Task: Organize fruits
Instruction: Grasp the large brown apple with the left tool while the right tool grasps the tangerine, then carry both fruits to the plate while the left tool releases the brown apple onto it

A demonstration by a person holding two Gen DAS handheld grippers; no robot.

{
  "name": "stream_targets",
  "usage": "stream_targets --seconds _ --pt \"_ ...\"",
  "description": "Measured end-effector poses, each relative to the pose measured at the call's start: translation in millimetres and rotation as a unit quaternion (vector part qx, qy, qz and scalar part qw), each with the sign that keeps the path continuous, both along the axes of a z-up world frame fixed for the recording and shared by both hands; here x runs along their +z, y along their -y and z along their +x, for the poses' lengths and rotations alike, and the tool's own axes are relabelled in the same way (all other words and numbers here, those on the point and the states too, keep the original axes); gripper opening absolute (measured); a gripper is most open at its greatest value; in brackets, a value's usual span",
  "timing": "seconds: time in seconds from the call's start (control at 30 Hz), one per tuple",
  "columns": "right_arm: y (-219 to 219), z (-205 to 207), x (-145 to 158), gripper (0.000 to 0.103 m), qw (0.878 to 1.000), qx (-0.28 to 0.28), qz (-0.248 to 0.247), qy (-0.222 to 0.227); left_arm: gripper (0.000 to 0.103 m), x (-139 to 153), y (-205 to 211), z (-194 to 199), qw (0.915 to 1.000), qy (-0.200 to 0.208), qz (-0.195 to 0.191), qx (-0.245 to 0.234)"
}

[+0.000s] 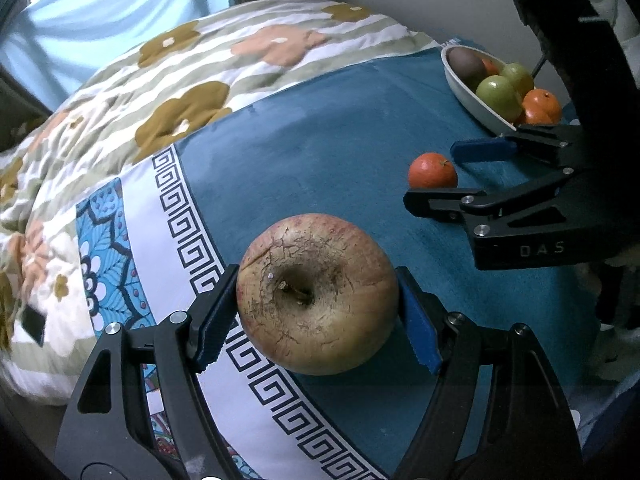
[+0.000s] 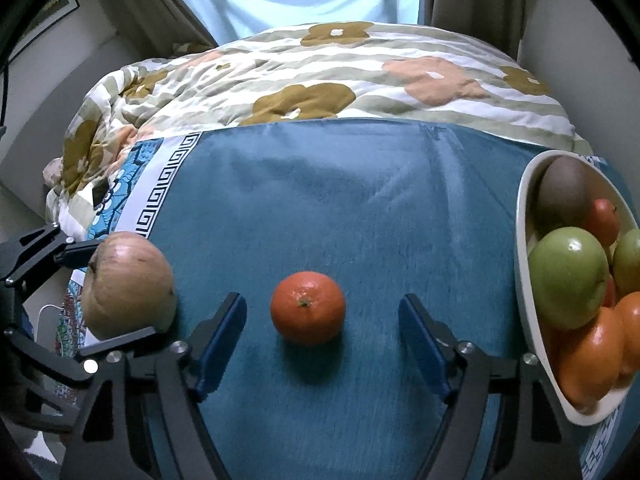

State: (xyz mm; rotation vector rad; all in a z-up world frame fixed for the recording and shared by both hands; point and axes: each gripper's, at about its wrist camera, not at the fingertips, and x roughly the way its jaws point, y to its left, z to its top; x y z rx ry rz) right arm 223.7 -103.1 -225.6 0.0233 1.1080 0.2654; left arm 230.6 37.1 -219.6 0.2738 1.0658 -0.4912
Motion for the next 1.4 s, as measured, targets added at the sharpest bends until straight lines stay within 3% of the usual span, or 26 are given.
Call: stream_targets --seconds 0.13,0.27,0.6,0.9,1.1,1.4 --pt "-1 1 -1 0.055 1.000 0.003 -0.007 0.005 0.080 0 -1 0 1.0000 -0.002 -0.002 0.009" --pt "-3 2 1 0.034 1.000 0.015 0.001 0.004 0.080 0 1 1 0.9999 -0.001 0.000 0.016" --pt "9 -2 19 0.034 1.000 0.012 0.008 0.017 0.080 7 6 1 0.9994 0.008 0.008 0.033" --pt "52 -13 56 0.034 0.999 -0.015 0.017 0.033 0.080 44 35 2 0.9985 0.038 0.002 0.040" --pt "97 -26 83 0.034 0.998 -0.036 0.017 0.048 0.080 75 73 3 0.9979 0.050 -0.016 0.038" --pt "174 -37 105 0.034 0.996 -0.068 0.008 0.063 0.080 102 165 8 0.9966 0.069 -0.045 0.002"
